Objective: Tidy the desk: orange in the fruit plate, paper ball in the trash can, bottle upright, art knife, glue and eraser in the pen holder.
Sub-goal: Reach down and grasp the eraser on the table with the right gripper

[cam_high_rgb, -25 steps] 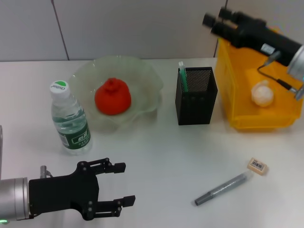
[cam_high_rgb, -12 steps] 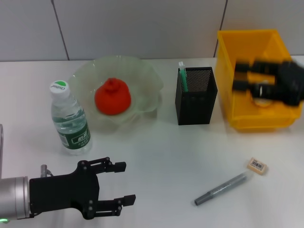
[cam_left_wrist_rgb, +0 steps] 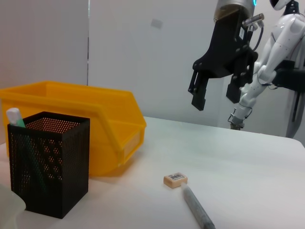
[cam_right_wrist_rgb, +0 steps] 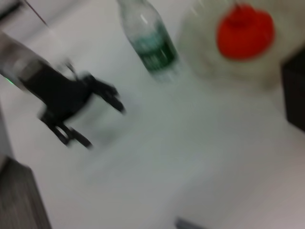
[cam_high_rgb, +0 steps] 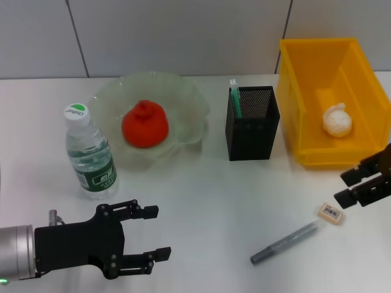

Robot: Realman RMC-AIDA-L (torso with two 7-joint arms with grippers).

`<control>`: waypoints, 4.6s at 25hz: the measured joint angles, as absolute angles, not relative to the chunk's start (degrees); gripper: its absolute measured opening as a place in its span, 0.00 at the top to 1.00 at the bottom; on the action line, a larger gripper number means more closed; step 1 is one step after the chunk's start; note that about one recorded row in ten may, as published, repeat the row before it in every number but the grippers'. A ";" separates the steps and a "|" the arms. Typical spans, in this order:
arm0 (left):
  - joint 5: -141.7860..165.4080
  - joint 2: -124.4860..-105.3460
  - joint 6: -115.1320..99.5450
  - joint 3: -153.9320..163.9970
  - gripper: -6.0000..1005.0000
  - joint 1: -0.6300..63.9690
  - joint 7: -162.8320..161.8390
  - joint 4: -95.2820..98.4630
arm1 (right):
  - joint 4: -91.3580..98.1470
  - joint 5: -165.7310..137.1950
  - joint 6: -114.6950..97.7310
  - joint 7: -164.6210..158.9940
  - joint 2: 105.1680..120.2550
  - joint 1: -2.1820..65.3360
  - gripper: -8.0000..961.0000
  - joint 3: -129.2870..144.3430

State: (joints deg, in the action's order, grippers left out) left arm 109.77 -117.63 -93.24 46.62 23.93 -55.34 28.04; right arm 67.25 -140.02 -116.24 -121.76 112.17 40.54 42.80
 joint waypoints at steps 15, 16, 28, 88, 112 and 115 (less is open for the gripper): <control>109.77 -117.63 -93.07 46.49 0.22 24.12 -55.54 28.07 | 72.55 -161.73 -111.87 -131.42 117.98 45.92 0.31 59.01; 109.77 -117.62 -93.08 46.49 0.22 24.16 -55.55 28.08 | 72.32 -162.43 -111.05 -131.69 118.25 46.05 0.31 59.97; 109.77 -117.51 -93.23 46.41 0.22 24.11 -55.55 28.13 | 65.52 -165.70 -100.67 -136.63 118.95 46.51 0.31 69.12; 109.42 -117.33 -94.49 45.63 0.22 23.46 -55.47 28.12 | 52.55 -164.44 -87.94 -135.99 119.36 48.73 0.57 72.36; 109.42 -117.31 -95.24 45.09 0.22 23.39 -55.25 28.13 | 50.90 -163.72 -86.49 -135.91 119.44 48.86 0.66 72.93; 109.42 -117.29 -95.27 45.09 0.22 23.37 -55.24 28.13 | 50.81 -163.72 -86.34 -135.91 119.44 48.86 0.66 72.94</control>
